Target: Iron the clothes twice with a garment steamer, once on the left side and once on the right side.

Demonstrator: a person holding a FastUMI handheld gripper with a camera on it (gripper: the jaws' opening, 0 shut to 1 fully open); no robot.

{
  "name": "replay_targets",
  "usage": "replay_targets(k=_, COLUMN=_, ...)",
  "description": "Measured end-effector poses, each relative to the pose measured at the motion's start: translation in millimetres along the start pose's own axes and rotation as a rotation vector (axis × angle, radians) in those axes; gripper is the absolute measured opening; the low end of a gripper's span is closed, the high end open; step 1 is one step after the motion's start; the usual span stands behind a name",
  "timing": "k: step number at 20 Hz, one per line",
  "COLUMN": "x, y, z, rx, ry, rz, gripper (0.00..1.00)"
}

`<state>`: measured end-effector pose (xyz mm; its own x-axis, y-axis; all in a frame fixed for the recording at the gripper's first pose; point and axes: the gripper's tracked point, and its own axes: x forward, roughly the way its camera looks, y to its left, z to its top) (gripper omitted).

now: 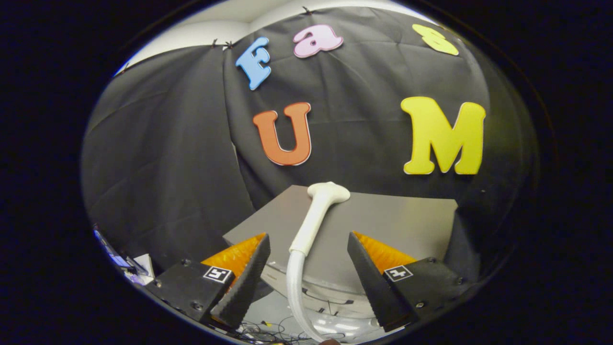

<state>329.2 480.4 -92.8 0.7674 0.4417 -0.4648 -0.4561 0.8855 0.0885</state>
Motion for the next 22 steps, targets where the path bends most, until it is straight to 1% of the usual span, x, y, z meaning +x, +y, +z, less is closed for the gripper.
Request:
replay_targets(k=3, x=56.0, y=-1.1, z=-3.1, rx=0.027, ry=0.087, rz=-0.037, gripper=0.96)
replay_targets(k=5, x=84.8, y=-2.1, z=-10.7, rx=0.026, ry=0.146, rz=-0.057, gripper=0.94)
replay_targets(k=9, x=114.3, y=-5.8, z=-19.6, rx=0.012, ry=0.230, rz=-0.094, gripper=0.88)
replay_targets(k=12, x=122.5, y=-13.7, z=-23.9, rx=-0.005, ry=0.283, rz=-0.146, gripper=0.81)
replay_targets(k=13, x=125.6, y=-12.6, z=-23.3, rx=-0.010, ry=0.283, rz=-0.146, gripper=0.75)
replay_targets(k=14, x=126.5, y=-12.2, z=-22.1, rx=-0.013, ry=0.285, rz=-0.150, gripper=0.73)
replay_targets(k=15, x=127.6, y=-7.7, z=-22.0, rx=-0.012, ry=0.289, rz=-0.130, gripper=0.70)
replay_targets(k=17, x=128.7, y=-4.2, z=-22.6, rx=-0.001, ry=0.273, rz=-0.135, gripper=0.55)
replay_targets(k=20, x=126.9, y=1.8, z=-18.7, rx=0.063, ry=0.262, rz=-0.102, gripper=0.44)
replay_targets(k=21, x=124.5, y=4.3, z=-14.5, rx=0.081, ry=0.247, rz=-0.089, gripper=0.39)
replay_targets(k=22, x=118.9, y=5.8, z=-7.6, rx=0.083, ry=0.222, rz=-0.080, gripper=0.36)
